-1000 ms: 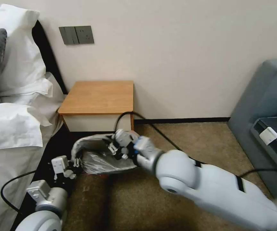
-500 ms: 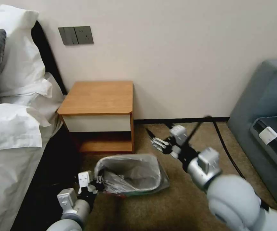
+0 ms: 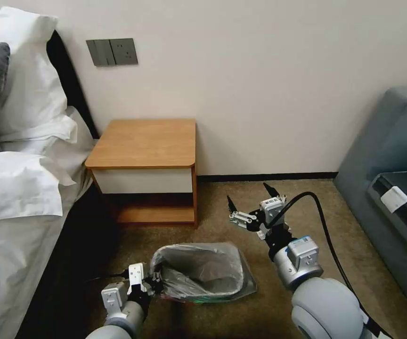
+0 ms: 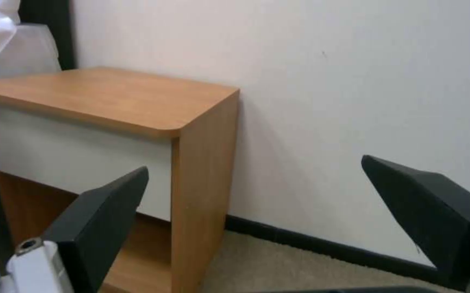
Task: Pick up the garbage bag from the table and place it over the trash can.
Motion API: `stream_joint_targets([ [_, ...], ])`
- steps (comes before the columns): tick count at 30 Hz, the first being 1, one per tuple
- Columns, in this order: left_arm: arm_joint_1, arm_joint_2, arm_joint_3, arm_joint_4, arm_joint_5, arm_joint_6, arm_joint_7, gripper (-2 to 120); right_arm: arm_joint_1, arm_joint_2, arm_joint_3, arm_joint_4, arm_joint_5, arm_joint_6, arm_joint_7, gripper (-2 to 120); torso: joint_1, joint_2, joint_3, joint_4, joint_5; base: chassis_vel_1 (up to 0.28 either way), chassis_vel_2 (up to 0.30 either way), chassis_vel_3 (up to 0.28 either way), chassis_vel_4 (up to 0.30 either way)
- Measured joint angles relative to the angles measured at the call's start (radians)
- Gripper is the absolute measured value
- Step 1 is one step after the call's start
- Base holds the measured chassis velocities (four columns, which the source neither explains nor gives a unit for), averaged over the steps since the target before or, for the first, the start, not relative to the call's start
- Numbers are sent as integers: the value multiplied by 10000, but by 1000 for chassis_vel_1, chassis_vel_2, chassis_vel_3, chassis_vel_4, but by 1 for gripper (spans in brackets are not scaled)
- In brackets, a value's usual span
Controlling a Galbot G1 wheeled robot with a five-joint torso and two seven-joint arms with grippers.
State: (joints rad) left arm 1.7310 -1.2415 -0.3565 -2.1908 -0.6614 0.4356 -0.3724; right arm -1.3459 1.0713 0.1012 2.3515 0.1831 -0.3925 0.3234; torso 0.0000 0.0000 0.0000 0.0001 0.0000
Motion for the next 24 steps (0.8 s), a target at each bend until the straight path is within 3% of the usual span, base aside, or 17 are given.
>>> stream_joint_targets([
  [2, -24, 1, -1, 29, -1, 43, -6, 5, 2, 3, -6, -9, 6, 0, 5, 100, 0, 0, 0, 0, -1, 0, 0, 0, 0],
  [9, -56, -37, -14, 264, 109, 75, -12, 32, 65, -6, -8, -66, 59, 17, 85, 100, -1, 0, 0, 0, 0, 0, 0, 0, 0],
  [13, -26, -47, -40, 262, 141, 71, -15, 42, 91, -2, -11, -76, 78, 17, 127, 100, 0, 0, 0, 0, -1, 0, 0, 0, 0],
  [17, 65, -64, -145, 106, 176, 26, -18, 61, 54, 70, -35, -22, 144, 17, 237, 100, -1, 1, 0, -1, 0, 0, 0, 0, 0],
  [21, 95, -66, -223, 36, 189, -1, -4, 69, 21, 94, -41, -3, 179, 18, 285, 100, -1, 0, 0, -1, 0, 0, 0, 0, 0],
  [24, 147, -34, -497, -212, 197, -20, 40, 87, -67, 133, -48, 58, 258, 18, 434, 100, -1, 0, 0, -1, 0, 0, 0, 0, 0],
])
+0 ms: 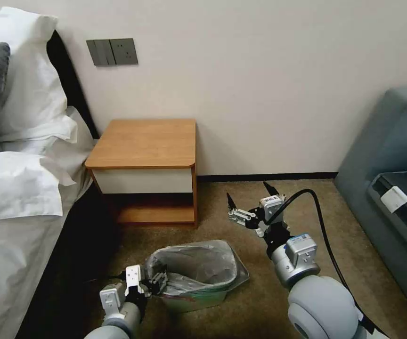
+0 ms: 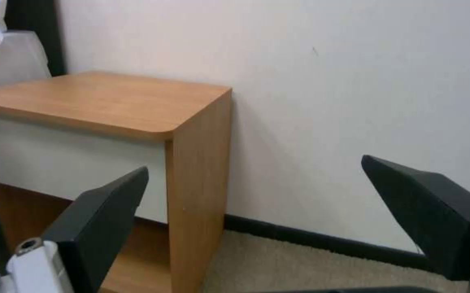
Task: Pick up the garbage bag from the table and place it over the trash can.
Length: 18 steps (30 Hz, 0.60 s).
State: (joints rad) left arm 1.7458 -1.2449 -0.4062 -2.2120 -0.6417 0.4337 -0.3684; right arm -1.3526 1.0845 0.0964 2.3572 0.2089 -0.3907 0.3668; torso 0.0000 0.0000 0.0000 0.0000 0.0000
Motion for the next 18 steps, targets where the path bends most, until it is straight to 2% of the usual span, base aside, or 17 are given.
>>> stream_joint_targets([
  [2, 3, 11, -56, -64, -6, -2, 18, 91, -22, 5, 1, 18, 34, 0, 28, 100, 0, 0, 0, 0, -1, 0, 0, 0, 0],
  [3, 8, 29, -176, -199, -13, -7, 84, 97, -86, 27, 14, 33, 120, -1, 114, 100, 0, 0, 0, 0, 0, 0, 0, 0, 0],
  [7, 8, 47, -494, -337, 438, -427, 314, 99, -297, 113, 135, -26, 239, 103, 230, 100, 0, 0, 0, 0, 0, 0, 0, 0, 0],
  [9, 26, 1, -1149, -163, 2019, -1888, 882, 100, -724, 295, 471, -445, -45, 790, 190, 100, 0, 0, 0, 1, 0, 0, 0, 0, 0],
  [10, 26, 1, -1149, -163, 2019, -1888, 882, 100, -724, 295, 471, -445, -45, 790, 190, 100, 0, 0, 0, 1, 0, 0, 0, 0, 0],
  [12, 82, -28, -1629, -27, 3221, -3410, 1281, 100, -1299, 613, 1046, -1026, -483, 1931, -291, 100, 1, 0, 0, 1, 0, 0, 0, 0, 0],
  [13, 129, -43, -1724, 9, 3549, -4011, 1495, 100, -1572, 779, 1290, -1272, -613, 2420, -563, 100, 0, 0, 0, 1, 0, 0, 0, 0, 0],
  [14, 129, -43, -1724, 9, 3549, -4011, 1495, 100, -1572, 779, 1290, -1272, -613, 2420, -563, 100, 0, 0, 0, 1, 0, 0, 0, 0, 0],
  [15, 157, -69, -1794, 50, 3778, -4449, 1734, 100, -1728, 885, 1424, -1429, -684, 2742, -719, 100, 0, 0, -1, -1, 1, 0, 0, 0, 0],
  [17, 320, -190, -2024, 178, 4207, -5722, 2788, 100, -2359, 1294, 1972, -1996, -1076, 4230, -1036, 100, 0, 0, 0, 0, -1, 0, 0, 0, 0],
  [18, 320, -190, -2024, 178, 4207, -5722, 2788, 100, -2359, 1294, 1972, -1996, -1076, 4230, -1036, 100, 0, 0, 0, 0, -1, 0, 0, 0, 0],
])
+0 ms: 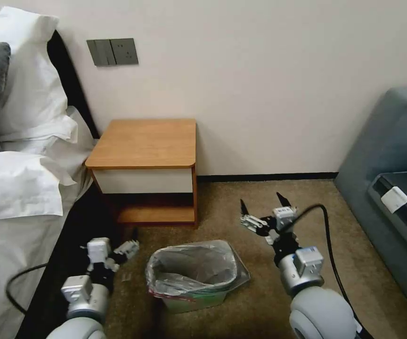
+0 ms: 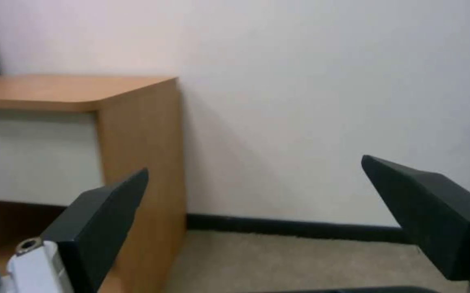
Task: Pick up the garbage bag from the table and place it over the trash can.
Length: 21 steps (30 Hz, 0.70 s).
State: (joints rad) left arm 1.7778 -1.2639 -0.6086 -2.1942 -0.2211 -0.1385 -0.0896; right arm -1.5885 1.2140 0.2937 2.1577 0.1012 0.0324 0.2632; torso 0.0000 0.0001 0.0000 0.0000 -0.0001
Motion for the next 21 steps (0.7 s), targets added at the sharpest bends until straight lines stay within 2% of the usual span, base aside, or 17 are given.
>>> stream_joint_targets([
  [2, 186, -73, -193, -58, -286, -391, 274, 100, -631, 297, 566, -125, -148, 897, -253, 100, 0, 0, 0, 0, 4, 0, 0, 0, 0],
  [3, 366, -202, -353, -223, -620, -465, 347, 100, -1076, 490, 945, -96, -163, 1358, -519, 100, 1, 0, 0, -1, -5, 0, 0, 0, 0],
  [4, 366, -202, -353, -223, -620, -465, 347, 100, -1076, 490, 945, -96, -163, 1358, -519, 100, 1, 0, 0, -1, -5, 0, 0, 0, 0],
  [6, 855, -627, -838, -610, -967, -690, 543, 100, -1692, 721, 1359, 115, -183, 1783, -781, 100, 0, 0, -1, -3, 2, 0, 0, 0, 0],
  [8, 1048, -774, -986, -714, -1008, -769, 637, 100, -1859, 780, 1455, 190, -195, 1859, -802, 100, 1, 0, -1, -1, -2, 0, 0, 0, 0],
  [11, 2115, -1573, -1695, -1025, -932, -1483, 959, 100, -2413, 1048, 1757, 361, -316, 2171, -836, 100, 0, 0, -1, 3, 3, 0, 0, 0, 0],
  [15, 2594, -2122, -1831, -1120, -741, -1846, 1077, 100, -2680, 1198, 1781, 435, -391, 2402, -877, 100, -1, 0, -1, 2, 2, 0, 0, 0, 0],
  [21, 2685, -2195, -1710, -1179, -729, -1772, 1076, 100, -2710, 1209, 1699, 470, -506, 2410, -762, 100, 0, 0, 0, 0, 1, 0, 0, 0, 0],
])
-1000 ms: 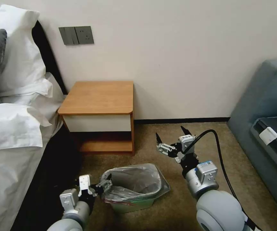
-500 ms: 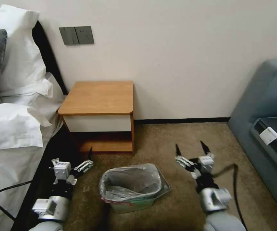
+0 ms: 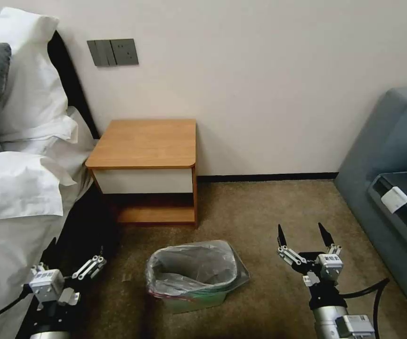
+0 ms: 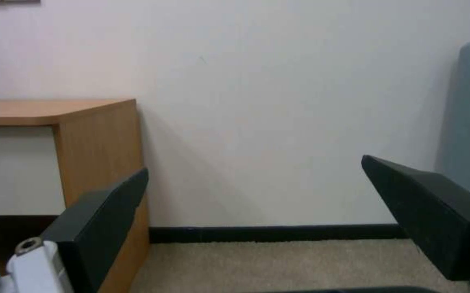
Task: Pick up the garbage bag from the table and place it over the trash can.
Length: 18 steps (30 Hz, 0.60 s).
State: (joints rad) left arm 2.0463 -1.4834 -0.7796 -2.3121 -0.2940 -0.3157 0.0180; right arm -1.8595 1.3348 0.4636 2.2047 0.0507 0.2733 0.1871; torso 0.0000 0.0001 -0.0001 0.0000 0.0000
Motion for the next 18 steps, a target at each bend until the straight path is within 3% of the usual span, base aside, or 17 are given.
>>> stream_joint_targets([
  [18, -41, 38, 41, -1, -11, 81, -53, 100, 49, -25, -33, 13, 4, -70, 30, 100, 1, 0, 1, 0, 0, 0, 0, 0, 0],
])
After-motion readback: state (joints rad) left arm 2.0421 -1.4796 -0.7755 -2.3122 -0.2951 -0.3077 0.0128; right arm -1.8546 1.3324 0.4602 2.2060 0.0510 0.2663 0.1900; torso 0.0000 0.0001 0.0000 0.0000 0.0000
